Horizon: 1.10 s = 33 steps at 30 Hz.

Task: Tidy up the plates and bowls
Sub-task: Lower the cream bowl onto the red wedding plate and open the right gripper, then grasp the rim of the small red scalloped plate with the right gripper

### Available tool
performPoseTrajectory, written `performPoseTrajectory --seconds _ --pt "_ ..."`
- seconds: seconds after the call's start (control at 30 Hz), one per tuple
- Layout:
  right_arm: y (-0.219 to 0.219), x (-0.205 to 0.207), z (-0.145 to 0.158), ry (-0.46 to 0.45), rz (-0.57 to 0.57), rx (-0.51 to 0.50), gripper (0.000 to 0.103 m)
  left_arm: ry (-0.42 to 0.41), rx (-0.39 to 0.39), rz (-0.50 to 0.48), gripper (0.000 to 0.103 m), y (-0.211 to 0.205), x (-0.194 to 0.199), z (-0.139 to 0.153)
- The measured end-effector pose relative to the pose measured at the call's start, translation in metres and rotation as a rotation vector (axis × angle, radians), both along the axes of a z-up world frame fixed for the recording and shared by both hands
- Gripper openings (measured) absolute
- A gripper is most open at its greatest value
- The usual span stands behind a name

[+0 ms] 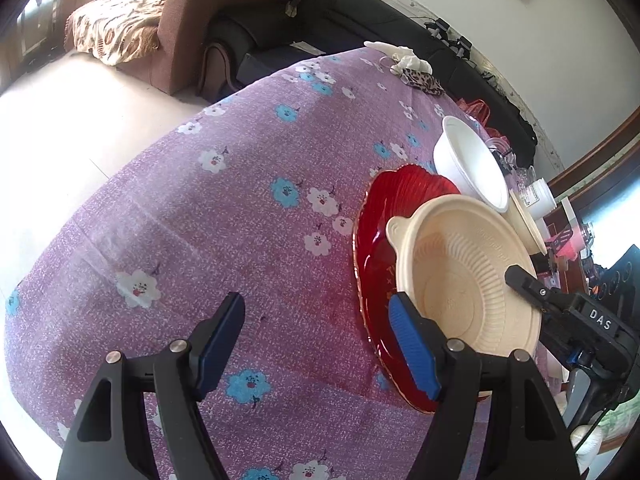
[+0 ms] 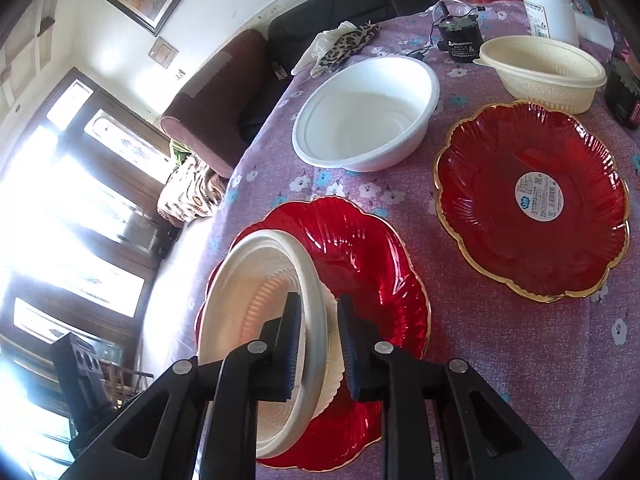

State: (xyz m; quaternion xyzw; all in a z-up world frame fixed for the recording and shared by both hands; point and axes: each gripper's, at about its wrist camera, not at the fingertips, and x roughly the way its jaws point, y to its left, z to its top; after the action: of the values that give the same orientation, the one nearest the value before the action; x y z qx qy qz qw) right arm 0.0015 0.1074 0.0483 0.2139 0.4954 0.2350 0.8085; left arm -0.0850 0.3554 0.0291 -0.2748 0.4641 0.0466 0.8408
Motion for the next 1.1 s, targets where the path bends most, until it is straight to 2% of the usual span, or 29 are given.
performPoseTrajectory --seconds 0.03,0.1,0.17,0.37,0.5,0.67,0.77,0.9,1.1 --pt "0.000 0.000 0.001 0.004 0.006 0.022 0.031 -0.002 -0.002 0.000 0.074 0.001 0.000 0.000" --pt "-0.001 0.000 0.003 0.009 0.008 0.062 0.050 -0.002 -0.003 0.000 0.074 0.001 -0.001 0.001" --pt "-0.003 0.001 0.005 0.015 0.011 0.110 0.059 -0.002 -0.001 0.001 0.074 0.001 -0.001 0.002" --pt "-0.014 -0.003 0.020 -0.040 -0.009 0.115 0.059 -0.032 0.027 0.006 0.074 -0.003 -0.005 0.013" --pt "-0.035 -0.010 0.031 -0.088 -0.041 0.080 0.059 -0.080 0.087 0.006 0.074 -0.013 -0.010 0.031" --pt "-0.084 -0.025 0.041 -0.139 -0.115 0.038 0.062 -0.176 0.193 -0.043 0.075 -0.041 -0.016 0.060" --pt "-0.121 -0.032 0.045 -0.158 -0.179 0.002 0.064 -0.215 0.233 -0.113 0.075 -0.067 -0.014 0.074" --pt "-0.176 -0.042 0.038 -0.138 -0.281 -0.035 0.064 -0.221 0.242 -0.183 0.076 -0.094 -0.005 0.080" --pt "-0.220 -0.049 0.019 -0.089 -0.349 -0.037 0.064 -0.179 0.188 -0.280 0.076 -0.130 0.029 0.085"
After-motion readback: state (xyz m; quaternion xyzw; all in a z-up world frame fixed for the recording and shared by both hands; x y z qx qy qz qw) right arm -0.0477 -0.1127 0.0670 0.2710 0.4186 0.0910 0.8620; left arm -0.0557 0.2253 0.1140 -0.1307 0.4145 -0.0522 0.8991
